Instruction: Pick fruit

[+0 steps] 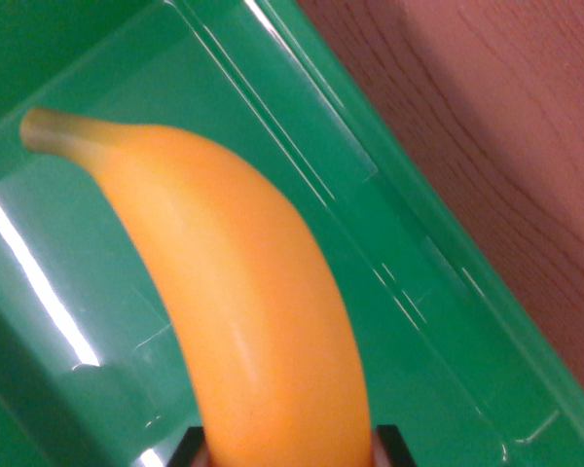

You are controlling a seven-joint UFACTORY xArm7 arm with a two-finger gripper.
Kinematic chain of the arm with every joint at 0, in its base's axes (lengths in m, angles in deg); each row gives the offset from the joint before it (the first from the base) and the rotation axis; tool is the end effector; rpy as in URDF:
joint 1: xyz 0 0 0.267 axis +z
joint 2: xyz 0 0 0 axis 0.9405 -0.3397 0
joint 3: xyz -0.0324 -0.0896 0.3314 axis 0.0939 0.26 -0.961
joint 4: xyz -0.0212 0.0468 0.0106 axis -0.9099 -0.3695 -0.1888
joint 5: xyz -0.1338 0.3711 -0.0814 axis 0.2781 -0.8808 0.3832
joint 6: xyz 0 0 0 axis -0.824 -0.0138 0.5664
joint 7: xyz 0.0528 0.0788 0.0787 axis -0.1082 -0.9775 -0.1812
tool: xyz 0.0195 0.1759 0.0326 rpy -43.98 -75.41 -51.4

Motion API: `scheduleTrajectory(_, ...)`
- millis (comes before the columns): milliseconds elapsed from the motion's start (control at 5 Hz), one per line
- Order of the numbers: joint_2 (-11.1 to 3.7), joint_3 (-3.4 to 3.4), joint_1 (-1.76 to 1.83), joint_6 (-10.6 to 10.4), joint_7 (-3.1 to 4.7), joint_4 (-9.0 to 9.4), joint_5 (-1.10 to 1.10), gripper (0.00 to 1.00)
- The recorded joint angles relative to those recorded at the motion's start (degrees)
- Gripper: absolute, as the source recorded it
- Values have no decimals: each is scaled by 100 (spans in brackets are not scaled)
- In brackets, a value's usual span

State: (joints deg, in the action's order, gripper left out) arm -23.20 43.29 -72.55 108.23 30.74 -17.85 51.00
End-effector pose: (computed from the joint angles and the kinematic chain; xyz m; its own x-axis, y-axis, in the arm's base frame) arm 0.5532 -0.0307 0.2324 0.5928 0.8045 -0.0377 0.8046 -0.5936 -0.0156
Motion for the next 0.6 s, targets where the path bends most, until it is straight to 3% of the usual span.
scheduleTrajectory(400, 198, -4, -2, 458, 10, -260, -6, 100)
scheduleTrajectory(600, 198, -4, -2, 458, 10, -260, -6, 100)
